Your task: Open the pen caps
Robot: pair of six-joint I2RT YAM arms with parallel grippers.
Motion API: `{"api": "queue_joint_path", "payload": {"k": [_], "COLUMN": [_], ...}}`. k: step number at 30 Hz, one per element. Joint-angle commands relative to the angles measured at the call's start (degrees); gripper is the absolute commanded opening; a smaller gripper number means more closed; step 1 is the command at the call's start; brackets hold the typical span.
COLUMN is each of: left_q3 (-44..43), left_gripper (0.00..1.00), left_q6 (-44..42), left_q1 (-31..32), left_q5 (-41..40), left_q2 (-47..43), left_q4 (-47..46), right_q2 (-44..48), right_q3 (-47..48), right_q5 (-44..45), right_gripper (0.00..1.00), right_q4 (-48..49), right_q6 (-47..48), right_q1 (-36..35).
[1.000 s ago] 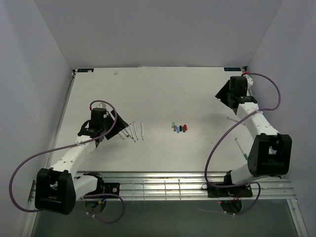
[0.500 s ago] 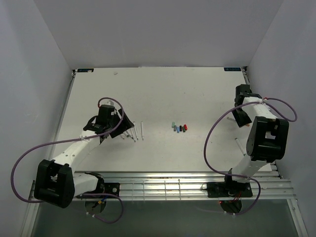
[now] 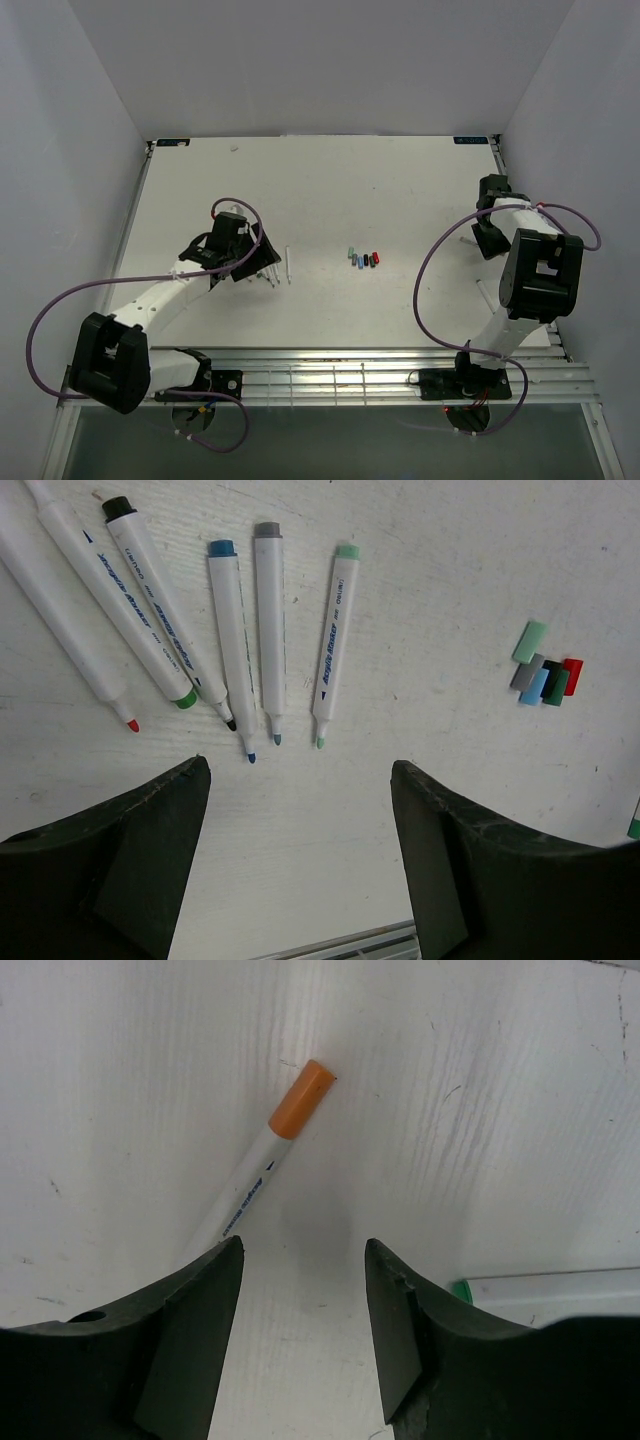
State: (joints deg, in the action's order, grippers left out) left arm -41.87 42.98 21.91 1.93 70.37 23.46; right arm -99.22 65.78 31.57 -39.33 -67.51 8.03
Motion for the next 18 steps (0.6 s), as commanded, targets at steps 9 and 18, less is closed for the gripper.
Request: {"api": "queue_joint_path", "payload": {"k": [9,18], "left_q3": [-2.2,-2.2], "left_gripper": [0.84,0.84], "left_q6": [0.6,0.4], "left_q1": [1.3,1.3], "left_q5": [-1.1,-1.1], "left_q2": [2.4,3.5], "left_q4": [-0.8,-1.2], "right_q2": [-2.0,-5.5], "right_q3": [3.5,6.3], "right_q5": [0.9,0.7], "right_gripper": [0.58,0.58], "right_q4": [3.6,4.7], "right_q6": [1.9,3.4], "right_q1": [0.7,1.0]}}
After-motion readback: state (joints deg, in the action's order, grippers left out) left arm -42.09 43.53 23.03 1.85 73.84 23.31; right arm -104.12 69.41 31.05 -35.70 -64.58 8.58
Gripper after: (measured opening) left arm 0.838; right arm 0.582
